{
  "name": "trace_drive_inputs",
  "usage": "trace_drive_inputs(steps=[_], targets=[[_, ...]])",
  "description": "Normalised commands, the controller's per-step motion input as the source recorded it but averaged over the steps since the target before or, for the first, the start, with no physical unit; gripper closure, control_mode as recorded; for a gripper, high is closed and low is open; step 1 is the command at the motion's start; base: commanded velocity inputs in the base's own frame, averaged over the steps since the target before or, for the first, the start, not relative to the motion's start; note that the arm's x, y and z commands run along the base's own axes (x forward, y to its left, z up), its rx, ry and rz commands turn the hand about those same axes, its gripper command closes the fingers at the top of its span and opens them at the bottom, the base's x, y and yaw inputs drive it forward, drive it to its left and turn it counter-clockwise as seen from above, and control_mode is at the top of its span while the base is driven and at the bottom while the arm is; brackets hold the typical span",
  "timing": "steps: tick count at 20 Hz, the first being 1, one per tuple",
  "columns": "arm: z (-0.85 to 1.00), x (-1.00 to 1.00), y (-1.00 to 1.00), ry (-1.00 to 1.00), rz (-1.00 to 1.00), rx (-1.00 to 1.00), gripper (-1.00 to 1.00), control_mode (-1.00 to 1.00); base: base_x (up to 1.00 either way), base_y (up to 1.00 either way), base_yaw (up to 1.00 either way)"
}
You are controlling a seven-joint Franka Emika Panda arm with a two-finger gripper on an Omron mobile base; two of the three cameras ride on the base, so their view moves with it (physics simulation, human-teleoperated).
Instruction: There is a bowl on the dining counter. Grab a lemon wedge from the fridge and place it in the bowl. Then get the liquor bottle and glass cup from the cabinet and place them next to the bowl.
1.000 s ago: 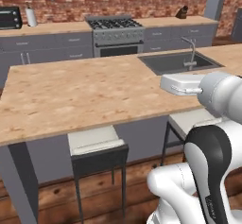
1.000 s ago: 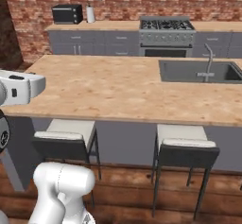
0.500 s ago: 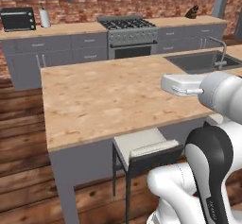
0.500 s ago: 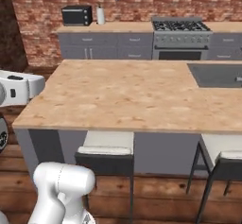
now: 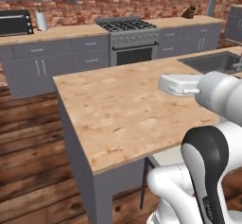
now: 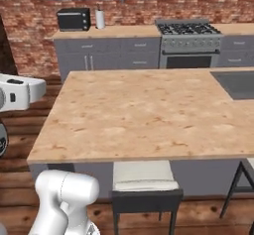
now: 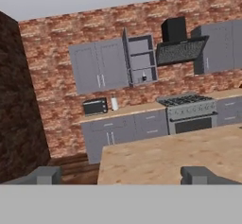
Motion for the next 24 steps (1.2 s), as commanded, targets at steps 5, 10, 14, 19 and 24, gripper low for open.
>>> trace_drive_inputs(steps=[5, 10, 14, 19, 24], targets=[[0.0, 0.0, 0.0, 0.0, 0.0, 0.0, -1.0, 1.0, 0.15, 1.0, -0.1], [0.0, 0.0, 0.0, 0.0, 0.0, 0.0, -1.0, 1.0, -0.1, 1.0, -0.01], [0.0, 0.0, 0.0, 0.0, 0.0, 0.0, -1.0, 1.0, -0.12, 1.0, 0.0], [0.0, 0.0, 0.0, 0.0, 0.0, 0.0, -1.0, 1.0, 0.53, 1.0, -0.12], [0.0, 0.0, 0.0, 0.0, 0.0, 0.0, -1.0, 1.0, 0.85, 1.0, -0.2]])
